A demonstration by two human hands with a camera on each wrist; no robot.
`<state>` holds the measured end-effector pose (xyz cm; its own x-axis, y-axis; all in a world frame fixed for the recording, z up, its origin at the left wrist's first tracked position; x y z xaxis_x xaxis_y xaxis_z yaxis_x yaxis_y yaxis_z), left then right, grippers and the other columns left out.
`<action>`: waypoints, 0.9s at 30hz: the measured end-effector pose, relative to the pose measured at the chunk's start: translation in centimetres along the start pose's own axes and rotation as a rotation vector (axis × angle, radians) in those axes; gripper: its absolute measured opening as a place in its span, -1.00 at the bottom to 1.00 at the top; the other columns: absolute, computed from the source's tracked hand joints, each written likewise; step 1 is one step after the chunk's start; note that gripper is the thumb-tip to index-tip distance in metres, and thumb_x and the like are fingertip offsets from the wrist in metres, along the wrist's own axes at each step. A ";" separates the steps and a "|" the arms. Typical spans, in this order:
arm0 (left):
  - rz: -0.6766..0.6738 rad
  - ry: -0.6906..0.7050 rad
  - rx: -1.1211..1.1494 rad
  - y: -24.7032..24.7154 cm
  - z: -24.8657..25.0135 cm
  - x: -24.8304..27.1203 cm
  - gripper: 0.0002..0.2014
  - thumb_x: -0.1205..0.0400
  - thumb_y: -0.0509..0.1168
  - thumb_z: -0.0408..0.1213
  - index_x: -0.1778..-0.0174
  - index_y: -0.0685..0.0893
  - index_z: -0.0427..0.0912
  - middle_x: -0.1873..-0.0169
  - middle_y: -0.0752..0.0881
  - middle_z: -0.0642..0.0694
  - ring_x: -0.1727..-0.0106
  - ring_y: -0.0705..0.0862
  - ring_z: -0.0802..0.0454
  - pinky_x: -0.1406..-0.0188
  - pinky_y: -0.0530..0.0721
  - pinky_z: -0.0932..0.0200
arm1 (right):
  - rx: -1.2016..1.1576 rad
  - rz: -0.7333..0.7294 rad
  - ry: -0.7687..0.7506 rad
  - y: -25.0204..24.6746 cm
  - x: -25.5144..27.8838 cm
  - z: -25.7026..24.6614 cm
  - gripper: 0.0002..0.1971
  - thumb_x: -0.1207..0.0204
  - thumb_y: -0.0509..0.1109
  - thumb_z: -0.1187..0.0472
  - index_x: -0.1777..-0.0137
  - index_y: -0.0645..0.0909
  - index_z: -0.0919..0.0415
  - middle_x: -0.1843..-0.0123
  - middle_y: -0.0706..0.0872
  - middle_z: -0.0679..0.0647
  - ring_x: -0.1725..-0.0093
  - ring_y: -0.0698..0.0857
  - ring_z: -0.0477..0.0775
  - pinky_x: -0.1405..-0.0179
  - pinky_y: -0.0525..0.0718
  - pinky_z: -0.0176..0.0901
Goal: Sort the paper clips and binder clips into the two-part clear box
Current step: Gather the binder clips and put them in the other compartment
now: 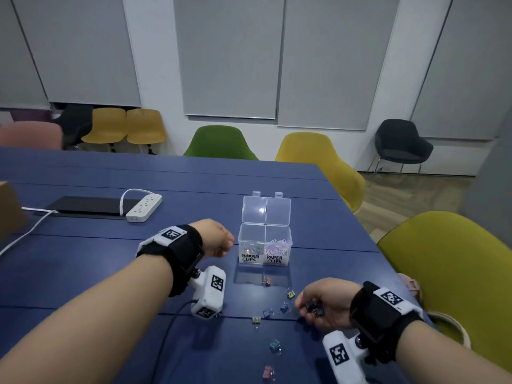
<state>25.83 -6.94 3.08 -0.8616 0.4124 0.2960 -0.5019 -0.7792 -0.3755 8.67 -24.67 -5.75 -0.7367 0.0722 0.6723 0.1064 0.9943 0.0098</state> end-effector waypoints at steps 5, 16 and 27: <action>0.211 0.318 -0.067 0.6 4.9 -3.8 -0.85 -0.54 0.36 -0.47 0.03 0.70 -0.19 0.14 0.70 -0.12 0.20 0.62 0.02 -0.06 0.65 0.12 | 0.237 0.069 -0.180 -0.8 -0.9 -5.6 -0.63 -0.40 -0.05 0.70 0.28 0.48 0.31 0.43 0.48 0.16 0.57 0.40 -0.01 0.65 0.33 -0.37; 0.052 0.324 -0.069 2.1 2.9 -5.8 -0.59 -0.69 0.12 -0.53 -0.49 0.43 -0.31 -0.39 0.59 -0.17 -0.29 0.59 0.07 -0.01 0.56 0.38 | 0.477 0.303 -0.492 4.0 -5.1 -20.4 -0.78 -0.56 0.14 0.53 0.13 0.57 0.27 0.28 0.52 0.11 0.28 0.57 0.09 0.15 0.73 -0.01; -0.134 0.356 -0.056 3.7 2.7 -3.5 -0.52 -0.66 0.07 -0.63 -0.51 0.40 -0.29 -0.46 0.52 -0.15 -0.51 0.46 0.04 -0.31 0.44 0.31 | 0.535 0.354 -0.483 2.0 -2.2 -17.1 -0.76 -0.56 0.10 0.53 0.19 0.51 0.25 0.29 0.58 0.21 0.39 0.63 0.13 0.49 0.69 -0.13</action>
<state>27.19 -12.56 3.03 -0.7556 0.6546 0.0258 -0.6066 -0.6842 -0.4050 21.90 -24.20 5.49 -0.9397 0.2950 0.1728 0.1440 0.7999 -0.5826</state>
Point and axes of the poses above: each hand's wrist, its own x-axis away from the middle knuckle, its own y-axis out of the palm, z = x × y, the point moved 9 cm from there along -x, towards the middle knuckle
